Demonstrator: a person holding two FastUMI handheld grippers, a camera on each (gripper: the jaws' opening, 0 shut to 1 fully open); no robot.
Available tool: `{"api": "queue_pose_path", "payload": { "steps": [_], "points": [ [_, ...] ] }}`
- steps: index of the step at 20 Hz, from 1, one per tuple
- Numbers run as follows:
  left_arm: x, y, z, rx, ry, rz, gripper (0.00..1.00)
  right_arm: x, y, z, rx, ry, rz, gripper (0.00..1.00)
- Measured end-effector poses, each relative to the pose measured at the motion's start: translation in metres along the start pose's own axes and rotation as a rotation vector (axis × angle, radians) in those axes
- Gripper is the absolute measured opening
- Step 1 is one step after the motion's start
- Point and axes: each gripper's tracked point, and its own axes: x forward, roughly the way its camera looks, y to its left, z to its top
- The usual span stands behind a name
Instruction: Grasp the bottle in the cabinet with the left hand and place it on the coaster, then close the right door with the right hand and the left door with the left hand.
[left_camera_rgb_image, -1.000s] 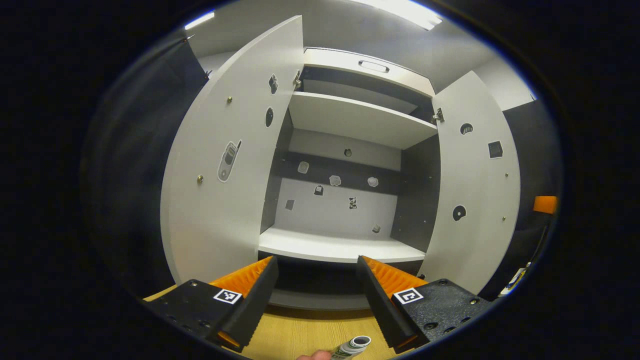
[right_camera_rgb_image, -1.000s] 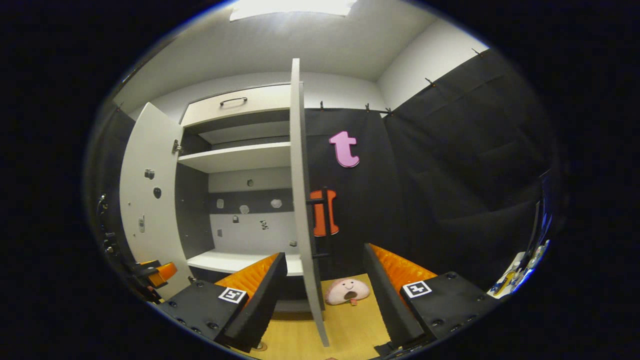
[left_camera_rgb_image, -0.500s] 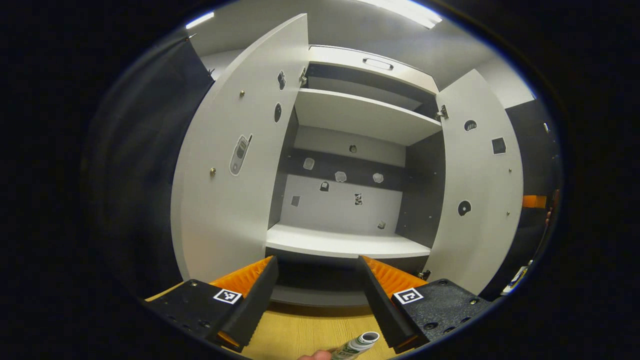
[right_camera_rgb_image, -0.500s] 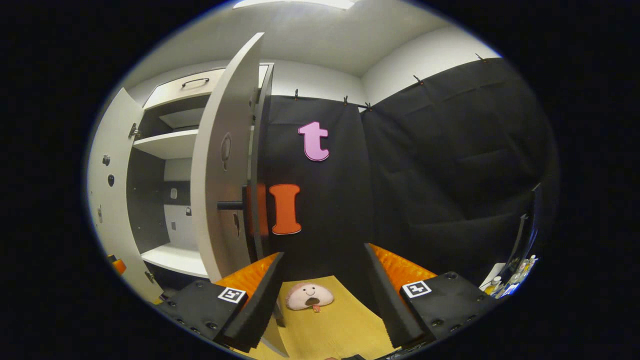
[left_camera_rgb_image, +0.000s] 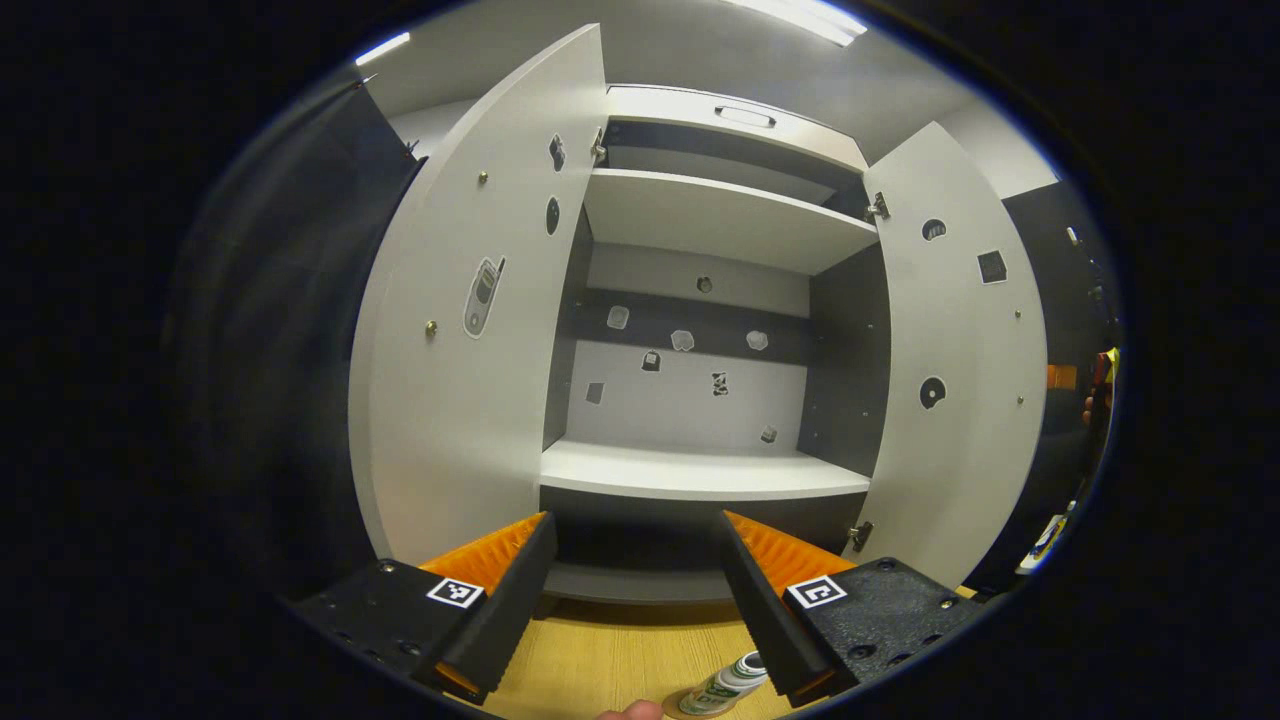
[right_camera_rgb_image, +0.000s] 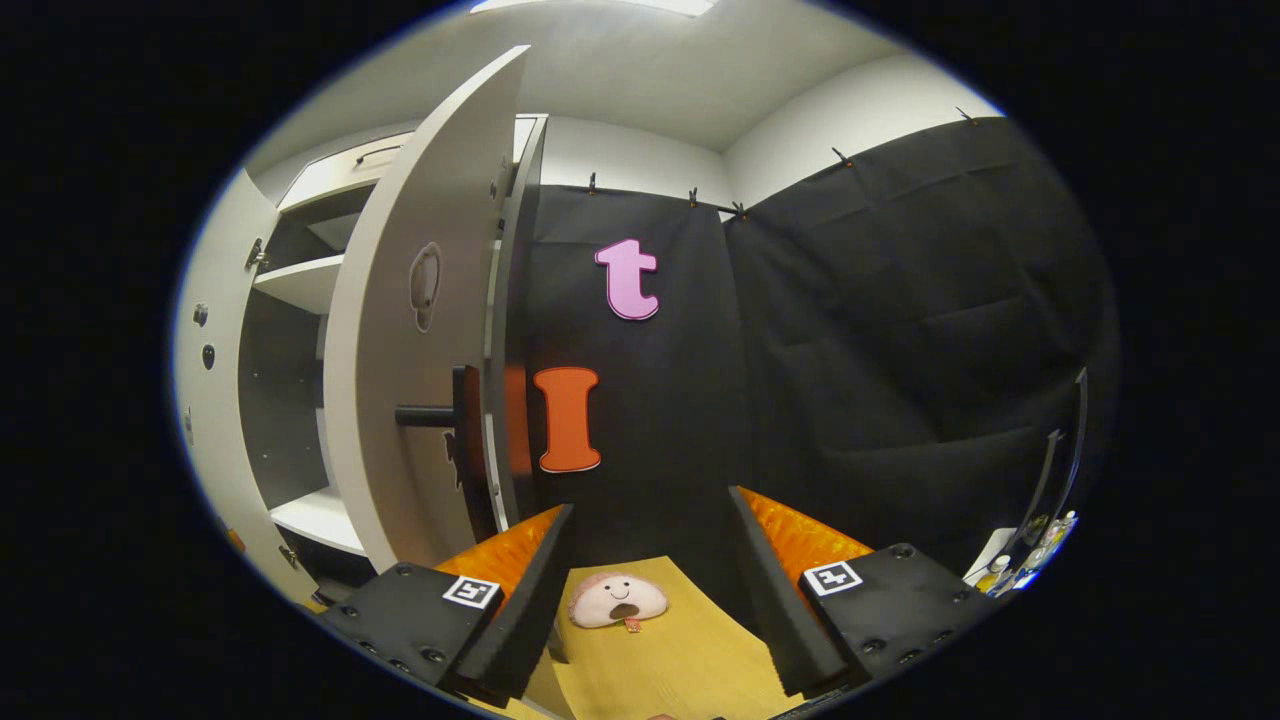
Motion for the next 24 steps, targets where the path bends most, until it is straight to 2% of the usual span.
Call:
{"api": "queue_pose_path", "payload": {
  "steps": [1,2,3,4,5,6,7,10,11,12,13,14,18,19,21,22,24],
  "points": [
    [0.001,-0.001,0.000,0.001,-0.002,-0.004,0.95,0.000,0.001,0.002,-0.023,-0.010,-0.009,0.87],
    [0.001,-0.002,0.000,0.000,-0.003,-0.011,0.95,0.000,0.002,0.004,-0.043,-0.017,-0.013,0.86],
    [0.000,-0.005,0.000,-0.001,-0.001,-0.018,0.95,-0.003,0.002,0.004,-0.052,-0.024,-0.020,0.94],
    [0.000,-0.006,-0.001,0.000,0.000,-0.024,0.95,-0.003,0.003,0.003,-0.051,-0.024,-0.021,0.93],
    [0.000,-0.007,-0.001,0.000,0.001,-0.029,0.95,-0.003,0.004,0.002,-0.040,-0.022,-0.020,0.82],
    [0.001,-0.007,-0.002,0.000,0.001,-0.034,0.95,-0.003,0.005,0.002,-0.031,-0.016,-0.019,0.91],
    [0.001,-0.007,-0.002,-0.002,0.001,-0.037,0.95,-0.003,0.006,0.002,-0.028,-0.015,-0.021,0.83],
    [0.000,-0.006,0.000,0.000,-0.004,-0.041,0.95,-0.007,0.011,0.002,-0.037,-0.019,-0.018,0.83],
    [0.000,-0.006,0.000,-0.001,-0.006,-0.042,0.95,-0.008,0.017,0.001,-0.029,-0.018,-0.008,0.92],
    [0.000,-0.007,0.000,-0.001,-0.006,-0.043,0.95,-0.010,0.023,0.001,-0.022,-0.017,0.005,0.83],
    [0.001,-0.007,0.001,-0.001,-0.006,-0.045,0.95,-0.013,0.030,0.001,-0.019,-0.016,0.023,0.92],
    [0.000,-0.007,0.001,-0.002,-0.009,-0.047,0.95,-0.016,0.037,0.001,-0.020,-0.017,0.041,0.83],
    [-0.002,-0.007,0.001,-0.011,-0.014,-0.048,0.95,-0.023,0.071,0.000,-0.018,-0.010,0.098,0.83],
    [-0.002,-0.006,0.001,-0.010,-0.015,-0.045,0.95,-0.024,0.078,-0.001,-0.017,-0.011,0.112,0.92],
    [-0.003,-0.003,0.002,-0.011,-0.018,-0.037,0.95,-0.024,0.090,0.000,-0.012,-0.013,0.138,0.92],
    [-0.003,-0.002,0.001,-0.014,-0.017,-0.036,0.95,-0.024,0.095,-0.002,-0.004,-0.010,0.146,0.83],
    [-0.005,-0.001,0.001,-0.017,-0.018,-0.033,0.95,-0.026,0.102,-0.003,0.010,-0.003,0.158,0.83]
  ]
}}
